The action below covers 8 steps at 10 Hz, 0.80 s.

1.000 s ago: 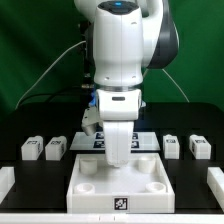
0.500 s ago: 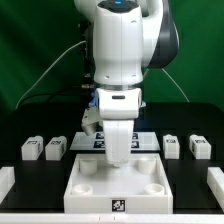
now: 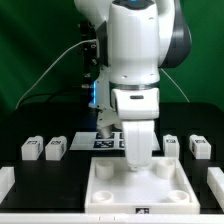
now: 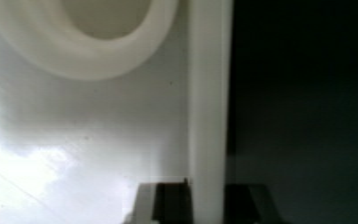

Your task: Assemble one leg

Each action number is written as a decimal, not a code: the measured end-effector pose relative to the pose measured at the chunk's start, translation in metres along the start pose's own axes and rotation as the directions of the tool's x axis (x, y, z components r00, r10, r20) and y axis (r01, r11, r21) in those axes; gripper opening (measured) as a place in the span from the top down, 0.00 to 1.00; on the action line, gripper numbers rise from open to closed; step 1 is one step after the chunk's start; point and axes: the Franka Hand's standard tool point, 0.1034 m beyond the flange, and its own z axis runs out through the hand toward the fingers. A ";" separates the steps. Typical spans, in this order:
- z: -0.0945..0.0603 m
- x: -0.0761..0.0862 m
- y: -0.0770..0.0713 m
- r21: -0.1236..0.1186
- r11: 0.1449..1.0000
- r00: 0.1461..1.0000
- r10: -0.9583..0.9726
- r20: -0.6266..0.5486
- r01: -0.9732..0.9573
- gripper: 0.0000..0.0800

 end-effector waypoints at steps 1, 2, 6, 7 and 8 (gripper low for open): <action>0.001 0.017 0.007 -0.009 1.000 1.000 -0.008 -0.013 0.008 0.92; 0.002 0.025 0.014 -0.017 1.000 1.000 -0.016 -0.021 0.016 0.92; 0.003 0.030 0.015 -0.009 1.000 1.000 -0.002 -0.024 0.002 0.92; 0.003 0.030 0.015 -0.009 1.000 1.000 -0.002 -0.024 0.001 0.92; 0.004 0.029 0.015 -0.008 1.000 1.000 -0.001 -0.024 0.001 0.83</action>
Offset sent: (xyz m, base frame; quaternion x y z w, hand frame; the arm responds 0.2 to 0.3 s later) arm 0.0224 0.0193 -0.0051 -0.0077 0.0115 0.0057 0.9999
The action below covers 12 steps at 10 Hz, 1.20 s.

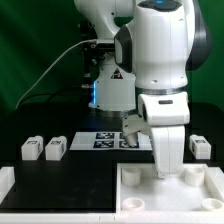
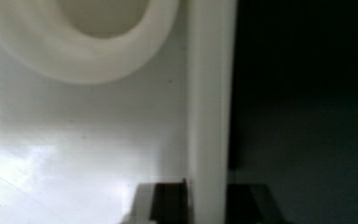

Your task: Assemble one leg

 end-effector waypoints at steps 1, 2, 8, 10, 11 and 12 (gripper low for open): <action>0.000 0.000 0.000 0.000 1.000 1.000 0.001 0.000 -0.001 0.83; 0.000 -0.001 0.000 0.000 1.000 1.000 0.001 0.000 -0.001 0.59; 0.000 -0.002 0.000 0.000 1.000 1.000 0.003 0.000 -0.003 0.20; 0.000 -0.002 0.000 0.000 1.000 1.000 0.004 0.001 -0.004 0.19; 0.000 -0.002 0.000 0.000 1.000 1.000 0.004 0.001 -0.004 0.19; -0.001 -0.003 0.001 -0.002 1.000 1.000 0.007 0.001 -0.007 0.19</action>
Offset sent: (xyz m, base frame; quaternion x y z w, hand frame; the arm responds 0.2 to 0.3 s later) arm 0.0000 0.0000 0.0000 0.0000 0.0000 0.0000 1.0000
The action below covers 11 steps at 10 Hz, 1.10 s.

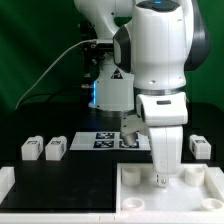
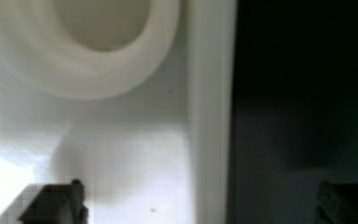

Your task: Assemble one leg

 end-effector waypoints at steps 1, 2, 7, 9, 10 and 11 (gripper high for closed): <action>-0.011 -0.001 0.005 -0.015 0.996 0.996 0.086 0.002 -0.086 0.19; -0.024 0.004 0.004 -0.035 0.990 0.991 0.135 0.001 -0.135 0.19; -0.040 0.060 -0.014 -0.029 0.730 0.730 0.681 -0.063 -0.683 0.19; -0.038 0.067 -0.019 0.007 0.510 0.509 0.858 -0.069 -0.860 0.19; -0.034 0.085 -0.030 0.034 0.353 0.351 0.935 -0.055 -0.935 0.19; -0.031 0.100 -0.039 0.051 0.234 0.233 0.972 -0.040 -0.971 0.19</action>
Offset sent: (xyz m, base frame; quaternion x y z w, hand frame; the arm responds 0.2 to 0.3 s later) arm -0.0222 0.0396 0.0308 0.0215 0.0005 0.3307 0.9435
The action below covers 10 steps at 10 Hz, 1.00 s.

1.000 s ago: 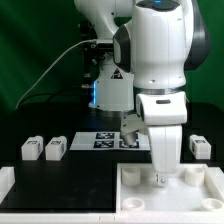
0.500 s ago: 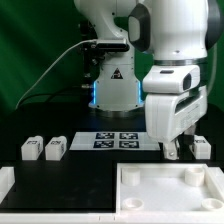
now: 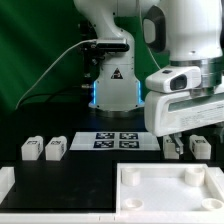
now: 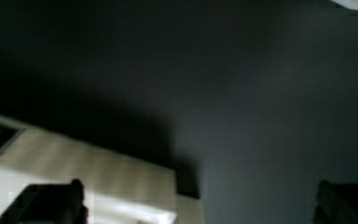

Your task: Assemble one leg

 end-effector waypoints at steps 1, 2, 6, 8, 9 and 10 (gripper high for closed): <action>0.002 -0.002 -0.010 0.006 0.999 0.999 0.039 -0.005 -0.039 0.19; 0.005 -0.005 -0.012 0.007 0.999 0.999 0.035 -0.019 -0.035 0.19; 0.010 -0.026 0.003 -0.017 0.995 0.962 0.096 0.254 -0.095 0.19; 0.006 -0.041 -0.009 -0.062 0.989 0.835 0.149 0.530 -0.137 0.19; 0.002 -0.037 -0.013 -0.069 0.989 0.778 0.148 0.611 -0.134 0.19; 0.000 -0.033 -0.015 -0.069 0.989 0.732 0.140 0.667 -0.127 0.19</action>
Offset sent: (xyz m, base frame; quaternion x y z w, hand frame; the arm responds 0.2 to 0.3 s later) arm 0.0000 0.0000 0.0000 0.0000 0.0000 0.0000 1.0000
